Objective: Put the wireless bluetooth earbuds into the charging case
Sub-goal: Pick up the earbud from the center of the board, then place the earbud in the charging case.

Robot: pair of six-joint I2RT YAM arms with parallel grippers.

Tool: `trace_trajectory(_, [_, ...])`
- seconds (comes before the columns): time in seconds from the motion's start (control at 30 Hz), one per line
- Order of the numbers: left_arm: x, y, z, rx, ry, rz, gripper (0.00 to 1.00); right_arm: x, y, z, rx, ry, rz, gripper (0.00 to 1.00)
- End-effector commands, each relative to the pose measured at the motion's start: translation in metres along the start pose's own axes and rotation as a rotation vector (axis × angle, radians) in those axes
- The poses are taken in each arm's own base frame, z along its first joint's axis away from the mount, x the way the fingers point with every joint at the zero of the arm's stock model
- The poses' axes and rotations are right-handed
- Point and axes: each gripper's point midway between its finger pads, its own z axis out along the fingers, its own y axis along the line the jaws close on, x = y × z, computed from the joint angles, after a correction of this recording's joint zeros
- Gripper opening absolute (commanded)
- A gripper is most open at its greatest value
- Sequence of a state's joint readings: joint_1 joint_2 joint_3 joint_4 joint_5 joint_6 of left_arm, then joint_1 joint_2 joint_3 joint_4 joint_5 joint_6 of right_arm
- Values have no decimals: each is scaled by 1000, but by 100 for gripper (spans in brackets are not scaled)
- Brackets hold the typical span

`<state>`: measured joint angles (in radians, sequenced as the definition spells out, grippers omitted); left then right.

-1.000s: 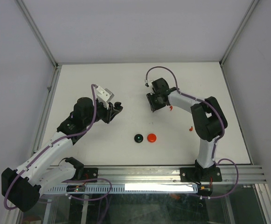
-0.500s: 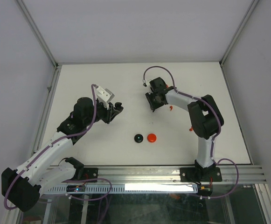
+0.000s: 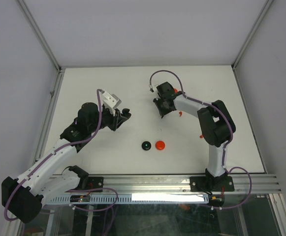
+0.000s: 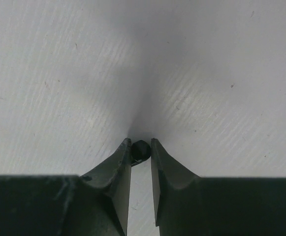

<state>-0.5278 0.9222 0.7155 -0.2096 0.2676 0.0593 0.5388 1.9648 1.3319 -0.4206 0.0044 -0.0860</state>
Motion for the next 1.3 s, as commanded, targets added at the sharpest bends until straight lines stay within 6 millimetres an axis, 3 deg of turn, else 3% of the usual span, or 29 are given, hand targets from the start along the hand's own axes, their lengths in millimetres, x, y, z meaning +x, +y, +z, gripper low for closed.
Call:
trace_trajectory(0.0, [-33, -1, -5, 13, -101, 36, 0, -2, 3, -16, 25, -7, -40, 21])
trace_trajectory(0.13, [-36, -2, -7, 17, -119, 40, 0, -12, 12, -33, 31, -48, -60, 20])
trace_trajectory(0.27, [-39, -5, -8, 25, -140, 36, 0, -29, 21, -63, 47, -123, -89, 18])
trace_trajectory(0.77, [-50, -23, -14, 116, -205, 20, 0, -83, 70, -212, 50, -605, -207, 14])
trace_trajectory(1.0, [-60, -34, -19, 177, -264, 67, 0, -98, 106, -272, -9, -868, -313, 15])
trace_trajectory(1.27, [-80, -57, -26, 306, -385, 153, 0, -98, 142, -318, -75, -1095, -482, 15])
